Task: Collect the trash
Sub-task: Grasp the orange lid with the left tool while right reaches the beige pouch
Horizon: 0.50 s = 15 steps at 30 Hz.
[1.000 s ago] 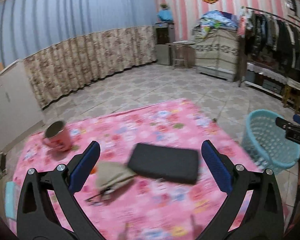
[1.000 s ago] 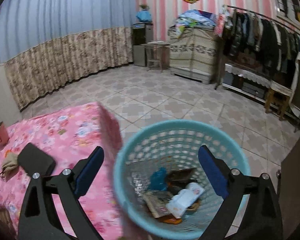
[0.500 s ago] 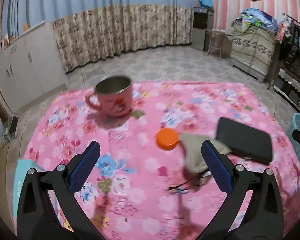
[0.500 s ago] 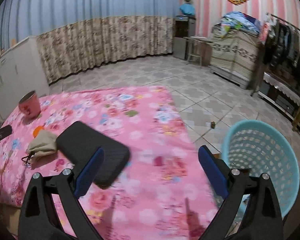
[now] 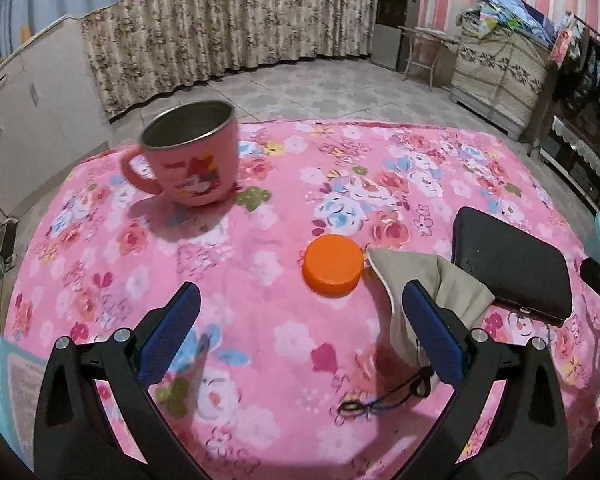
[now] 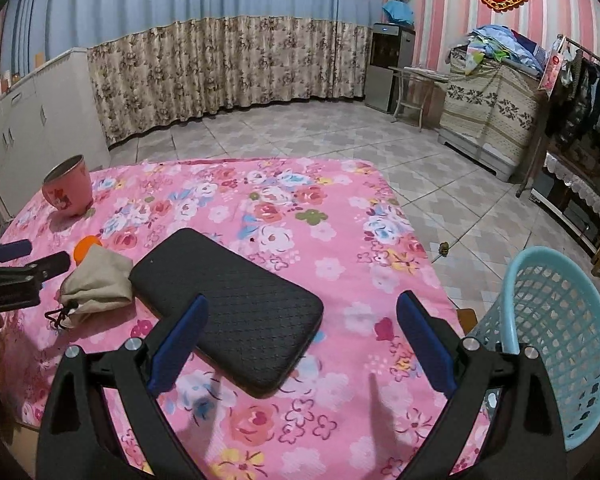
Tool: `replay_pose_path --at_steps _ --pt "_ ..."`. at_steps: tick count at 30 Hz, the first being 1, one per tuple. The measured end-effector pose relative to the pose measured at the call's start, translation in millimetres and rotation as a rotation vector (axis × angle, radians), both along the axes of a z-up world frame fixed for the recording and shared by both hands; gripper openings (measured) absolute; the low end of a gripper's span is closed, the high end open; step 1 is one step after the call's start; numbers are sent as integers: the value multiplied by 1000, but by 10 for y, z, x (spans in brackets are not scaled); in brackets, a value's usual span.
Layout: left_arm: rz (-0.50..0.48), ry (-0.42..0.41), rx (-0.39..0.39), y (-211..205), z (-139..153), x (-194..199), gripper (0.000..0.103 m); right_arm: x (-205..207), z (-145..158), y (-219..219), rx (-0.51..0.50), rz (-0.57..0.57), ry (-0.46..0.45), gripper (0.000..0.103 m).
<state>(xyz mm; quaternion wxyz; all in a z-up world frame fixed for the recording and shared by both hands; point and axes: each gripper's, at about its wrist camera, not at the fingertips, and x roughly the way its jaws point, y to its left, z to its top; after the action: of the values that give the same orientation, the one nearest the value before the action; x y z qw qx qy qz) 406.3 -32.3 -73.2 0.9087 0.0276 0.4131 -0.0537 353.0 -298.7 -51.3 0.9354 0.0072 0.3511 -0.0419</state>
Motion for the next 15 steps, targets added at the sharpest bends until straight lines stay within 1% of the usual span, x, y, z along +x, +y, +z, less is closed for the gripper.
replay_pose_path --at_steps 2,4,5,6,9,13,15 --pt "-4 15 -11 -9 -40 70 90 23 -11 9 7 0 3 93" --pt "-5 33 -33 -3 -83 148 81 51 -25 23 13 0 6 93" --pt "-6 41 -46 8 -102 190 73 65 -27 24 16 -1 7 93" --pt "-8 47 -56 13 -119 219 70 79 -31 32 19 0 8 93" --pt "-8 65 -67 9 -185 287 70 123 -49 69 22 4 15 93" --pt "-14 69 -34 -82 -237 306 69 174 -84 132 13 14 23 93" --pt "-17 66 -30 -96 -244 325 69 192 -92 160 14 17 25 93"
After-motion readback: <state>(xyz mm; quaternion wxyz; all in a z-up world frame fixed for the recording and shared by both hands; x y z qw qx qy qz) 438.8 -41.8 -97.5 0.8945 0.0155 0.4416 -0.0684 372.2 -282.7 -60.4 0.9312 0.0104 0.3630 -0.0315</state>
